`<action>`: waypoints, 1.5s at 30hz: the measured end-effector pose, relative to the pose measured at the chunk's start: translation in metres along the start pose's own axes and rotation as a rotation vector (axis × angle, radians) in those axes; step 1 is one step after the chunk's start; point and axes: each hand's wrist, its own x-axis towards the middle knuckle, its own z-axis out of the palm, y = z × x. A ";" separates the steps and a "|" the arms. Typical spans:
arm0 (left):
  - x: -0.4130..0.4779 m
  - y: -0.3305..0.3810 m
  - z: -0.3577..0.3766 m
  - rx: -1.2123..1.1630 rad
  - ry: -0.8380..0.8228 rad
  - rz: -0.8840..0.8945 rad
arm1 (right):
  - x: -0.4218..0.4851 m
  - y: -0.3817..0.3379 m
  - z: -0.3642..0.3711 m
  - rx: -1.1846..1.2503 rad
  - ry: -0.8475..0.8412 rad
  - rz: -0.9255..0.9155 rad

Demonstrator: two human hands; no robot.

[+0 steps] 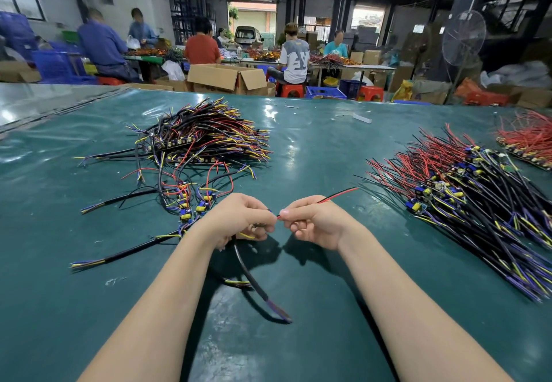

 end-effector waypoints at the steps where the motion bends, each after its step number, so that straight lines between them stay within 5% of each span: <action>1: -0.001 0.000 -0.002 -0.004 -0.034 -0.021 | 0.001 0.001 0.000 0.022 -0.026 -0.008; 15: -0.007 0.010 0.001 0.321 -0.210 0.016 | 0.002 0.005 -0.004 -0.048 -0.022 -0.048; 25: -0.008 0.008 -0.002 0.257 -0.246 0.068 | -0.003 0.003 -0.004 0.069 -0.105 -0.014; 36: -0.004 0.004 -0.002 0.243 -0.063 0.087 | -0.002 0.002 -0.003 0.191 -0.095 -0.086; 45: -0.001 0.004 0.002 0.284 0.006 0.048 | -0.001 -0.001 0.004 0.281 0.174 -0.113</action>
